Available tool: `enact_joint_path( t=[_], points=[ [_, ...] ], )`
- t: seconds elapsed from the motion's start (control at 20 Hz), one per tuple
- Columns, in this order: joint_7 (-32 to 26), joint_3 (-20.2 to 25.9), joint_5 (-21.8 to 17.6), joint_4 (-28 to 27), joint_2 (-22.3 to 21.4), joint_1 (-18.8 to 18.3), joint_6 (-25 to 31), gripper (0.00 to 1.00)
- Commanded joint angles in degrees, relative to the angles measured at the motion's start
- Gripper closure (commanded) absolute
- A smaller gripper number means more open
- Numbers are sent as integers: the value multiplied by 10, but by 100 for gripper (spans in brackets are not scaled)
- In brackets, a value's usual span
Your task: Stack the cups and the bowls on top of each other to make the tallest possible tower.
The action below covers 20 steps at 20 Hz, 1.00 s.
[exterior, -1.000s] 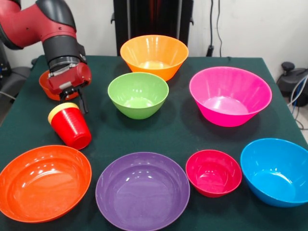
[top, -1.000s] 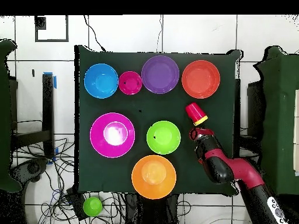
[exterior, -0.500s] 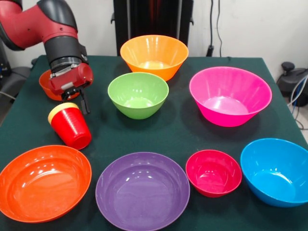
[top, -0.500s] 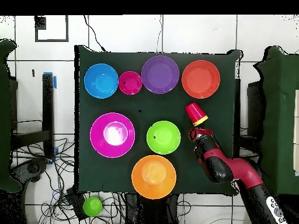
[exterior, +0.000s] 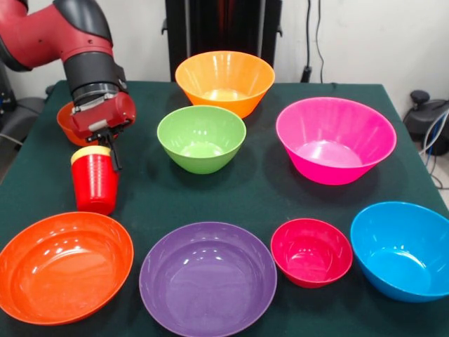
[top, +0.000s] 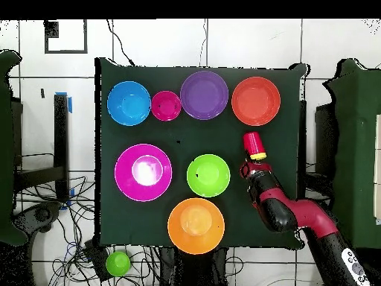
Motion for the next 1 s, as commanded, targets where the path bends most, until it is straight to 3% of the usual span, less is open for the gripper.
enact_joint_path(
  t=[0.05,0.25,0.45,0.75,1.0],
  points=[
    [-4,-61,-60,-63,-78,90,-37,100],
    [11,-93,-51,-64,-102,119,-68,100],
    [27,-153,-23,-67,-160,179,-90,100],
    [42,-191,4,-52,-240,248,-19,100],
    [26,-187,50,-36,-284,266,40,100]
  ],
)
